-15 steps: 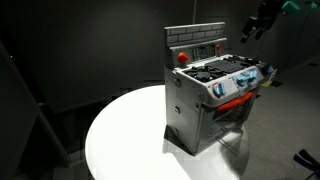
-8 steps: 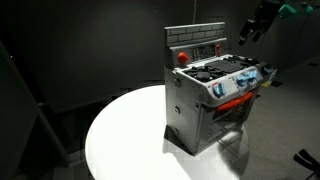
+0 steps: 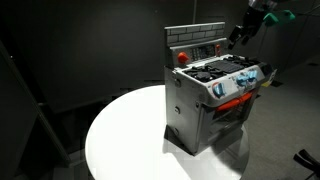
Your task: Push the top orange button on the right side of the stove
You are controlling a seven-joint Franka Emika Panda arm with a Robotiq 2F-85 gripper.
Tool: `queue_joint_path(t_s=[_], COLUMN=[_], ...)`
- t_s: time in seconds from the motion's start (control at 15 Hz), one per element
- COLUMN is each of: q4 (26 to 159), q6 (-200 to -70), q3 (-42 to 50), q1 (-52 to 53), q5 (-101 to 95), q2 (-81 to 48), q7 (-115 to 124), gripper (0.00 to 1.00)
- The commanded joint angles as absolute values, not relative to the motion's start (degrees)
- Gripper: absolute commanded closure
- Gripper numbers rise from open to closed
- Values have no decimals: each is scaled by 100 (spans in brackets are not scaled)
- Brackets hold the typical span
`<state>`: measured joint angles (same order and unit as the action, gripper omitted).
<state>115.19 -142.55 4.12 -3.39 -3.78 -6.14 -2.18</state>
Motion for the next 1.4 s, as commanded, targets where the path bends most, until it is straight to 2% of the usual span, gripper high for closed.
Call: queue_joint_path(t_s=[0.0,1.33], q4=[11145,10321], q6=[-14255,-14176], q3=[400,416], q1=[-307,-210], q5=[-446,-437], q2=[-881,-1532], q7=[20,245], gripper=[0,0])
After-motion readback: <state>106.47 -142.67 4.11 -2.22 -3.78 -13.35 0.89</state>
